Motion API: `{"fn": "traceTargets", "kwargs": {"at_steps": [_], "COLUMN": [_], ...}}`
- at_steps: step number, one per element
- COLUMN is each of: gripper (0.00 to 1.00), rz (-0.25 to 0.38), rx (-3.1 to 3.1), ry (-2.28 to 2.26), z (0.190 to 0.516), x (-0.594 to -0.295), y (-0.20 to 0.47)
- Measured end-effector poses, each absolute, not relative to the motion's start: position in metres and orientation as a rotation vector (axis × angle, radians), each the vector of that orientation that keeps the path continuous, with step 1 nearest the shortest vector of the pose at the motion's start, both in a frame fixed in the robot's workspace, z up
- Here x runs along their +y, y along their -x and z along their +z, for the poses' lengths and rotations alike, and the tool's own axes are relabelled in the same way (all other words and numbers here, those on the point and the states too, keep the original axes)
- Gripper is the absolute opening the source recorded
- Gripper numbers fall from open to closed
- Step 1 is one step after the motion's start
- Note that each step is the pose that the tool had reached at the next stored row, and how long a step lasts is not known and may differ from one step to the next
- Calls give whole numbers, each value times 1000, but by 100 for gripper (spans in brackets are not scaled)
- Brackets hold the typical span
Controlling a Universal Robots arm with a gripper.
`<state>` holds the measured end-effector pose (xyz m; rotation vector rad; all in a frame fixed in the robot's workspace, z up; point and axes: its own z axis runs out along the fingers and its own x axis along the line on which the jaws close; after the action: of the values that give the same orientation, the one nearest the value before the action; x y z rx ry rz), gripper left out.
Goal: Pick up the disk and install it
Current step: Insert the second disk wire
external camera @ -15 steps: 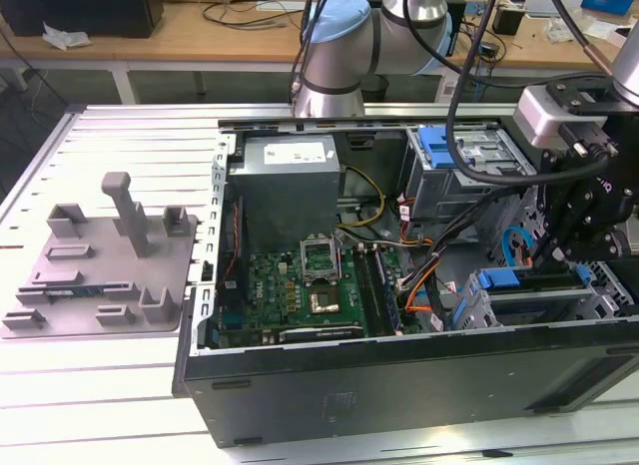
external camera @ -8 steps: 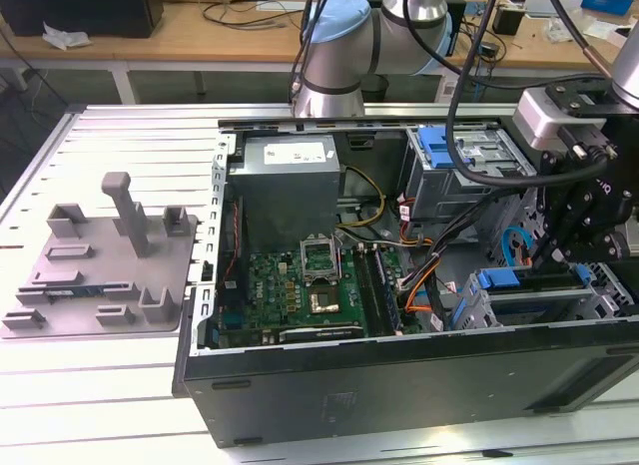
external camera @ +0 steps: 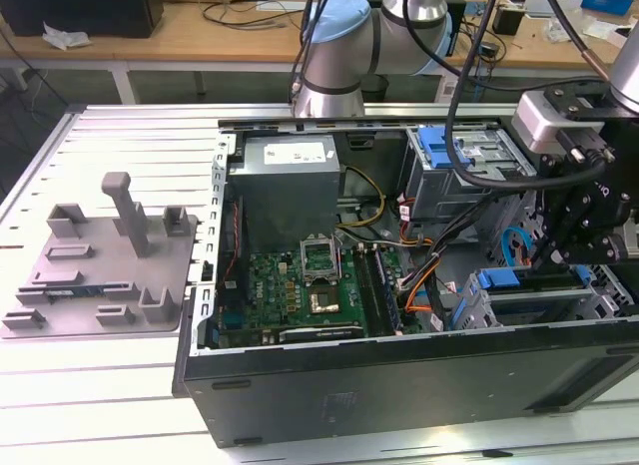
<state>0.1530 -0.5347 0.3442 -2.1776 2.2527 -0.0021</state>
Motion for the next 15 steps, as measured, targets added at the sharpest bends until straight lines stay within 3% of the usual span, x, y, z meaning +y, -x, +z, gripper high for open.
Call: {"fn": "traceTargets", "kwargs": {"at_steps": [15], "gripper": [16], "rz": [-2], "rx": [2250], "ry": [2180], "z": [340], "x": [-535], "y": [-153]}}
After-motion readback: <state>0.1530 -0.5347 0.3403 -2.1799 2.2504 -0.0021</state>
